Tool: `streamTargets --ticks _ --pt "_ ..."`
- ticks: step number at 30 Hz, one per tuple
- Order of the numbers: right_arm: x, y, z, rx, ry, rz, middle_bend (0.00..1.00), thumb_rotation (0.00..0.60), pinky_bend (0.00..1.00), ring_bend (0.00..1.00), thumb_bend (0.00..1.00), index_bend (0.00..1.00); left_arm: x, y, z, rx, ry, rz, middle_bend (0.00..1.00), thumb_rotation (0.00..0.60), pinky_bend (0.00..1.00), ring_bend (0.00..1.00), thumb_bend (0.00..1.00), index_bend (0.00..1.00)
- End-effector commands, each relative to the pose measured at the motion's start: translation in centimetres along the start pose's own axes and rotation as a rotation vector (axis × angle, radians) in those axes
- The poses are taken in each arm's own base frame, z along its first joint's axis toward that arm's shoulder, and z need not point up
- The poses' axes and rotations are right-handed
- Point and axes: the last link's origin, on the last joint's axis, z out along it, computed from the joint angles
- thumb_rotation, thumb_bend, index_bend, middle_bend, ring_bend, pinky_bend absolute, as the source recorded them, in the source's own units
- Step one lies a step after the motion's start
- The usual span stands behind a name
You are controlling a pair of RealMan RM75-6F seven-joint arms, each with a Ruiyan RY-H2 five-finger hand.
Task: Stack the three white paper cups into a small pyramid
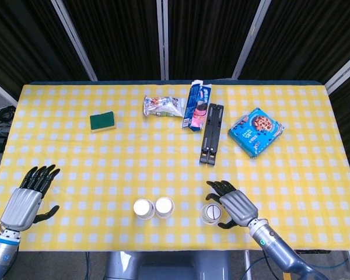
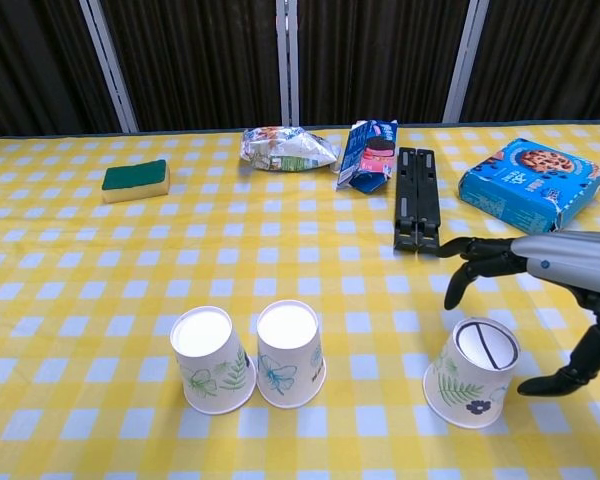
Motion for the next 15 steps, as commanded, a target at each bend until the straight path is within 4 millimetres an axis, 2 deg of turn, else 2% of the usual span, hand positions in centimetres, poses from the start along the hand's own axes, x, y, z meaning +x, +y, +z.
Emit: streamTargets --ticks 1,8,15 --pt "-0.18 0.15 0.16 -0.006 -0.002 0.004 0.00 0.600 0.00 0.00 0.06 0.34 -0.02 0.00 0.01 0.000 -0.003 0.001 0.00 0.600 0.00 0.00 0.24 0.00" --pt "-0.42 0.52 0.26 -0.017 0.003 -0.003 0.03 0.600 0.00 0.00 0.08 0.38 0.05 0.07 -0.04 -0.001 -0.004 0.003 0.00 0.600 0.00 0.00 0.24 0.00" --pt "-0.52 0.22 0.22 -0.008 0.009 0.003 0.07 0.600 0.00 0.00 0.19 0.45 0.17 0.03 -0.04 -0.001 -0.002 -0.002 0.00 0.600 0.00 0.00 0.24 0.00"
